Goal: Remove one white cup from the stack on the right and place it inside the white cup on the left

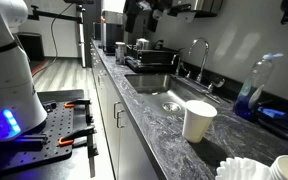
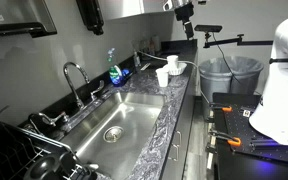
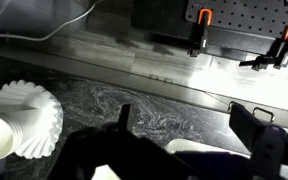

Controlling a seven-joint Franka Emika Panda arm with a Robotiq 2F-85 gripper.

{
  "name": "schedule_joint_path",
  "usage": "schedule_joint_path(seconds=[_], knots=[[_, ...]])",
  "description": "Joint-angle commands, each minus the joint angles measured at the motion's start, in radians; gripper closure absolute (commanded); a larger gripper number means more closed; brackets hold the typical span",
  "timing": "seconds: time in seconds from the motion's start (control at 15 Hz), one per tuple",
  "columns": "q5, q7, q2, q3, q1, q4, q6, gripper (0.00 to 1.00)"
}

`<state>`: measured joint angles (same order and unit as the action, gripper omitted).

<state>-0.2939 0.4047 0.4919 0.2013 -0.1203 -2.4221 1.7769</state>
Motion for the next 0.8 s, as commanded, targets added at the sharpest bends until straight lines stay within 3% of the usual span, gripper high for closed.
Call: schedule_joint_path(seconds=[0.0, 0.33, 0.73], knots=[[-0.001, -0.002, 0.000, 0.003, 0.004, 0.001, -0.002, 0.00], [-0.001, -0.018, -0.015, 0.005, -0.001, 0.010, 0.004, 0.00], [-0.012, -0.041, -0.072, 0.063, -0.050, 0.051, 0.074, 0.00]])
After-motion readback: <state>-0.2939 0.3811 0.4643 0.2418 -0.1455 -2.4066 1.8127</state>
